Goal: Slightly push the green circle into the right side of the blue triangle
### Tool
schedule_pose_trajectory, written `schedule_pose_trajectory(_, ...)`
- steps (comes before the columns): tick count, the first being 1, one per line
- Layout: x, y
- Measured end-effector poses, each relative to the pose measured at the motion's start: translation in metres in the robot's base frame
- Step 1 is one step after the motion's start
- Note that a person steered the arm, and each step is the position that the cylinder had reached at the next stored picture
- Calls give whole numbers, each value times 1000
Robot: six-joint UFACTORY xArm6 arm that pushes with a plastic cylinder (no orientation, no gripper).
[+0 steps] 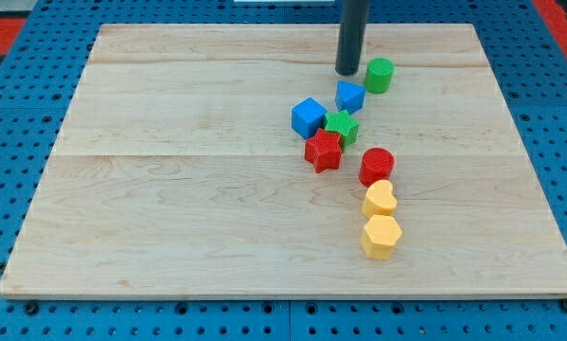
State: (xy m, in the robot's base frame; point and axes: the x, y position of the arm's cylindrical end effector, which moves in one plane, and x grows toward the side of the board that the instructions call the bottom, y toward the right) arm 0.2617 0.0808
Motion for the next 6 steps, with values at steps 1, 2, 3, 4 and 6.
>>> schedule_pose_trajectory(1,-23,38)
schedule_pose_trajectory(2,13,76)
schedule_pose_trajectory(3,32,58)
schedule_pose_trajectory(4,4,54)
schedule_pose_trajectory(6,30,41)
